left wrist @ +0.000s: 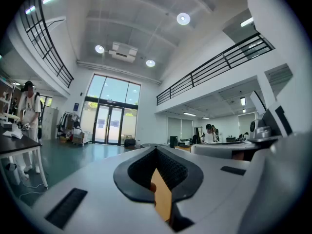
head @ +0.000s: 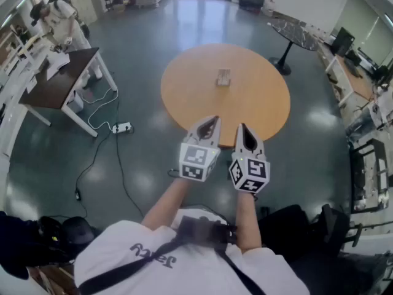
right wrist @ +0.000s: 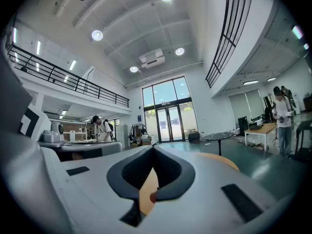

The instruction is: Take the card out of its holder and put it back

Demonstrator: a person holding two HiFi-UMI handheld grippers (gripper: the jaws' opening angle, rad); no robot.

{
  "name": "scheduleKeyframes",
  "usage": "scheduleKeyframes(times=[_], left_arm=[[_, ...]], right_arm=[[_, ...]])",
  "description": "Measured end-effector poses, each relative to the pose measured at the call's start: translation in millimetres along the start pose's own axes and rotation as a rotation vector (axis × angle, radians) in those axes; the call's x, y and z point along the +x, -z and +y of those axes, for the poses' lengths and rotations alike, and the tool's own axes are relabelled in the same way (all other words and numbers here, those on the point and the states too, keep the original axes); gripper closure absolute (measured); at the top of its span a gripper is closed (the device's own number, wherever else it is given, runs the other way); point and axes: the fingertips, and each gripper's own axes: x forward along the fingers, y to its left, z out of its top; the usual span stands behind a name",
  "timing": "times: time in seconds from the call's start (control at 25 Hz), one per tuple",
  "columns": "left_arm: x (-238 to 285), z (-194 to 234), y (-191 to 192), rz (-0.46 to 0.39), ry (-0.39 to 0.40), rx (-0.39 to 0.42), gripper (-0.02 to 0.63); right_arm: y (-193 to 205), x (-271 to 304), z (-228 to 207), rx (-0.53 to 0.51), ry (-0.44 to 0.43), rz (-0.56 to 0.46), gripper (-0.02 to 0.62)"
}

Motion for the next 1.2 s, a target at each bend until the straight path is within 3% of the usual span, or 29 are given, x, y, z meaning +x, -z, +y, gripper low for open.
scheduleKeyframes(times=[0.36, 0.68, 1.2], left_arm=[[-9.1, -16.5, 32.7, 0.060, -0.026, -0.003, 0.592], [-2.8, 13.5, 37.5, 0.067, -0.081, -0.020, 0.592], [120.5, 55.1, 12.0, 0.017, -0.031, -0.111, 0.592]], right_arm=[[28.0, -7.7, -14.0, 0.062, -0.029, 0.041, 0.577], [44.6, 14.5, 5.9, 0.116, -0.106, 0.059, 0.577], [21.6, 123.9, -25.2, 0.051, -0.109, 0.060, 0.577]])
